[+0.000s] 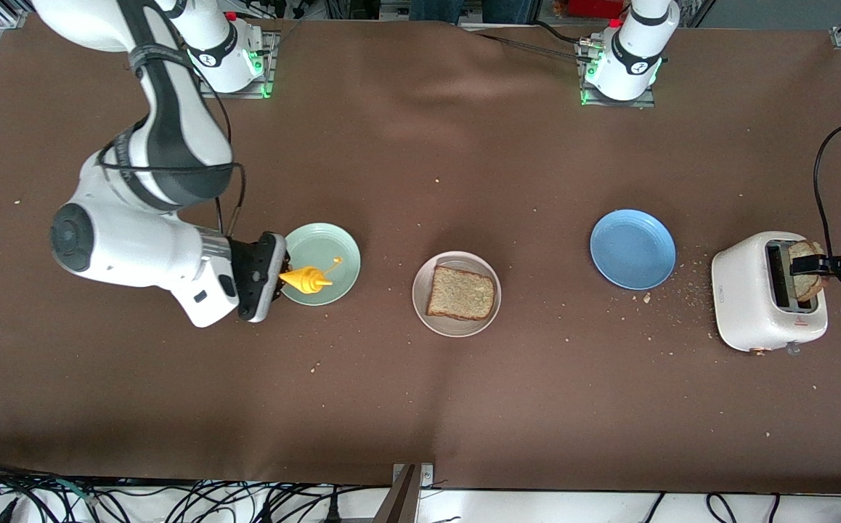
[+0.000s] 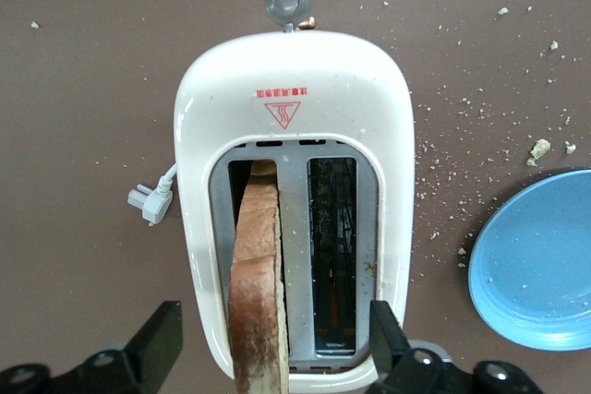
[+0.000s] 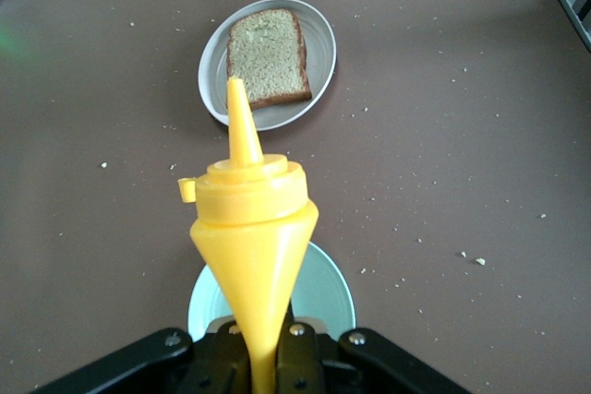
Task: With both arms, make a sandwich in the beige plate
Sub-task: 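Return the bottle with the right gripper while the left gripper grasps toast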
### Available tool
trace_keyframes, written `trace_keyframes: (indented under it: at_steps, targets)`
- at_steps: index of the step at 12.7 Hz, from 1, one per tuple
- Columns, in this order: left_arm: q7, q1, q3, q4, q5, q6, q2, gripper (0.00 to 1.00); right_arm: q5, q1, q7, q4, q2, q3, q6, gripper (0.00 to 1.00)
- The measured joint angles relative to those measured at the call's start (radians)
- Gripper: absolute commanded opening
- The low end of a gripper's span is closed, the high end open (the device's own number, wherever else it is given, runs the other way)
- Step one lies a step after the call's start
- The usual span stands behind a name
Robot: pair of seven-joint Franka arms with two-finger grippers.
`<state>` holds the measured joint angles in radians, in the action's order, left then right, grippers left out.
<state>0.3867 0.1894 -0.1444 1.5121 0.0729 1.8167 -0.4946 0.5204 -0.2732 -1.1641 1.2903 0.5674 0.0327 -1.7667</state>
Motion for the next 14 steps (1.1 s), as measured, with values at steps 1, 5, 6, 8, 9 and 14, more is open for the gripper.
trace_keyframes:
  at_steps: [1,5,6,8,9,14]
  targets:
    - [0.0,0.004,0.0,0.005,0.0,0.0,-0.005,0.0,0.056,0.041,-0.082,0.015,0.001,0.0,0.035,0.0]
    - [0.005,0.009,0.002,-0.006,0.041,-0.001,0.0,0.0,0.231,0.169,-0.449,0.133,0.006,0.0,0.135,0.0]
    - [0.006,0.007,0.005,-0.023,0.064,-0.012,0.008,0.0,0.271,0.201,-0.537,0.166,0.01,-0.001,0.161,0.0]
    - [0.007,0.005,0.01,-0.074,0.076,-0.07,0.031,0.0,0.35,0.269,-0.707,0.217,0.03,-0.001,0.238,0.0]
    - [0.008,0.004,0.014,-0.1,0.076,-0.102,0.044,0.0,0.377,0.297,-0.786,0.235,0.047,-0.001,0.278,0.0]
    - [0.01,-0.075,0.027,-0.156,0.042,-0.256,0.146,0.0,0.445,0.385,-1.174,0.317,0.175,-0.002,0.357,0.0]
